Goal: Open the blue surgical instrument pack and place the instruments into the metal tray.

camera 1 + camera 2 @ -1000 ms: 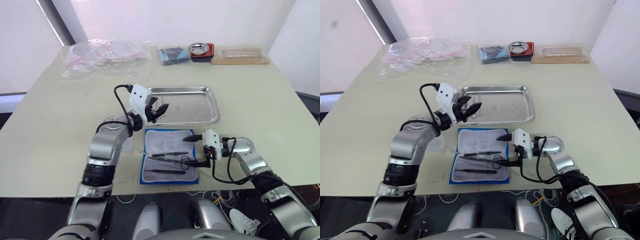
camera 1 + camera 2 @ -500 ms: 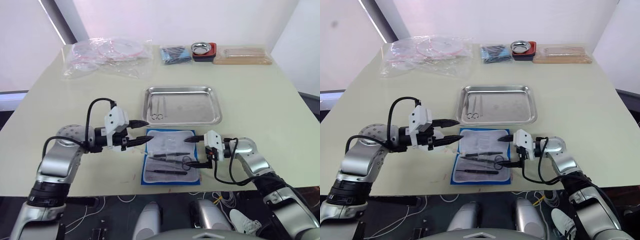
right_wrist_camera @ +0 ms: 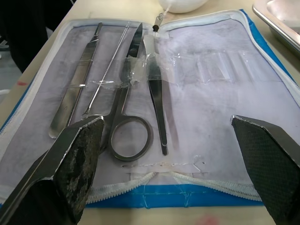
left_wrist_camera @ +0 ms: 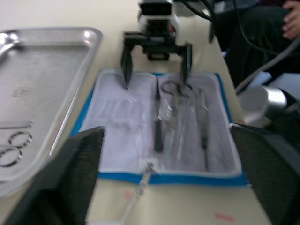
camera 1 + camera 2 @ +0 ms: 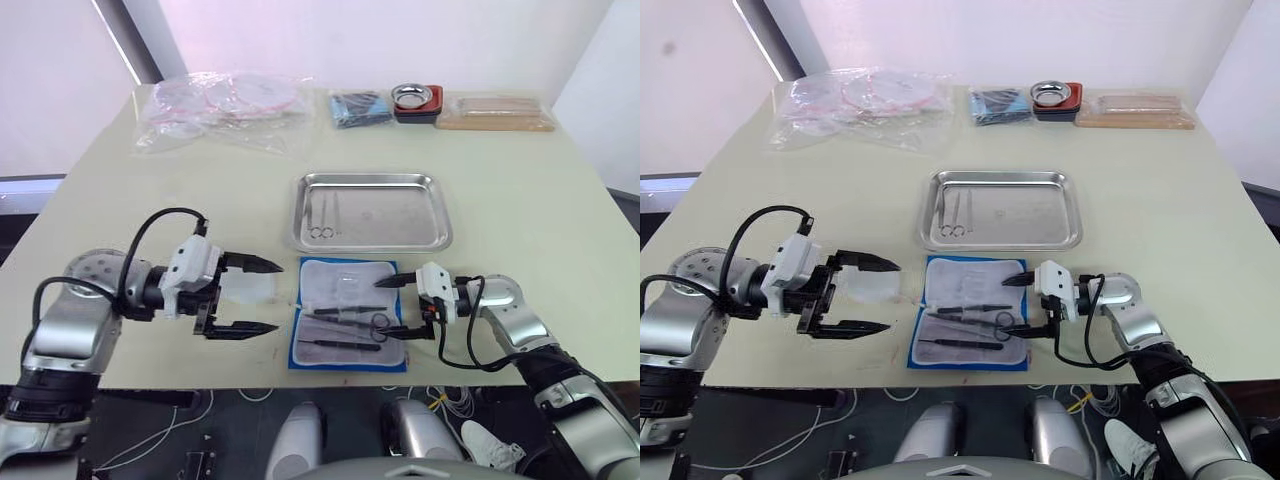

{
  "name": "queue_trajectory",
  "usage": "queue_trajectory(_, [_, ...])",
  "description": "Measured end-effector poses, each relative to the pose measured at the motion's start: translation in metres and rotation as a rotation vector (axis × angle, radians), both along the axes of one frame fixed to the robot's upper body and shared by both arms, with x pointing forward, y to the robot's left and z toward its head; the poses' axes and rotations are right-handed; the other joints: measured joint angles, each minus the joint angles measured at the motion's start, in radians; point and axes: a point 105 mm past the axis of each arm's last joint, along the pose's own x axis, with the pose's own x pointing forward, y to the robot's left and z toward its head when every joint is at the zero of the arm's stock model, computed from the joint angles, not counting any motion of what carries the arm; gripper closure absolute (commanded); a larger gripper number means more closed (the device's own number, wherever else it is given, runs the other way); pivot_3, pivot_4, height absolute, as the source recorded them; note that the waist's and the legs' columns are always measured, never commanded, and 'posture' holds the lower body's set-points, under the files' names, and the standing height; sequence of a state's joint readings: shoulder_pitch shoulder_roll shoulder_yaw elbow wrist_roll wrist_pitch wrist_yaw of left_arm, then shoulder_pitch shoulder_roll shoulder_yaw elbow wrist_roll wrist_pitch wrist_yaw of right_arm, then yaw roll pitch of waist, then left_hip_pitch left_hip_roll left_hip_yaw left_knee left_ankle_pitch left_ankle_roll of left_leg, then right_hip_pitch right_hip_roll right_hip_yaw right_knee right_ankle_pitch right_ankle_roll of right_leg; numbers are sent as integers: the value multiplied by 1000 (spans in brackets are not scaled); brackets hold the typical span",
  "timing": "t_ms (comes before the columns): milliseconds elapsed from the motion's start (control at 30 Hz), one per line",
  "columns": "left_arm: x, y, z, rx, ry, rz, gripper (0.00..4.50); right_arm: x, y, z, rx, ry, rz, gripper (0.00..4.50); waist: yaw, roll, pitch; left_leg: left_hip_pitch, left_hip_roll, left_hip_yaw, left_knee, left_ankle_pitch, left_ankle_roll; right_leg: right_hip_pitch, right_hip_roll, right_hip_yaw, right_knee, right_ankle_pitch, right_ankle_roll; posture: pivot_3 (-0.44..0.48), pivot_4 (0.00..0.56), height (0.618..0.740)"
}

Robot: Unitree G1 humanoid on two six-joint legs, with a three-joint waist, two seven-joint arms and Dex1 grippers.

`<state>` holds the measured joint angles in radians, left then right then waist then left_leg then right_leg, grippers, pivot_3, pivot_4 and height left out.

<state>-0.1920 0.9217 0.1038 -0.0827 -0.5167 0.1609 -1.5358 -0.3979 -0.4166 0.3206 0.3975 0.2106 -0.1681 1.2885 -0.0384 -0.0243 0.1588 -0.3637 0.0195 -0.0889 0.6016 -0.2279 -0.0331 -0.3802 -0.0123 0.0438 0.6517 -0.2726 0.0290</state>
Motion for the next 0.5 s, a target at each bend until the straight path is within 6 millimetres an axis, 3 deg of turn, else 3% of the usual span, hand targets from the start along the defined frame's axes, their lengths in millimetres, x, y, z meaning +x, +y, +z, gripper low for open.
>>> queue_trajectory(167, [-4, 3, 4, 1, -1, -22, 9, 0, -1, 0, -1, -4, 10, 0, -1, 0, 0, 0, -1, 0, 0, 0, 0, 0, -3, 0, 0, 0, 0, 0, 150, 740])
queue_trajectory(367, [-9, 27, 15, 116, -48, -21, 9, 1, -1, 1, -1, -5, 7, 0, 1, -1, 2, 0, 0, 0, -1, 0, 0, 0, -5, 0, -1, 0, 0, 0, 150, 740])
queue_trajectory(500, [-9, 28, 15, 110, -55, -38, 9, 1, -1, 1, -1, -5, 8, 0, 0, -1, 2, 0, 0, 1, -1, 0, 0, 0, -5, 0, -1, 0, 0, 0, 150, 740])
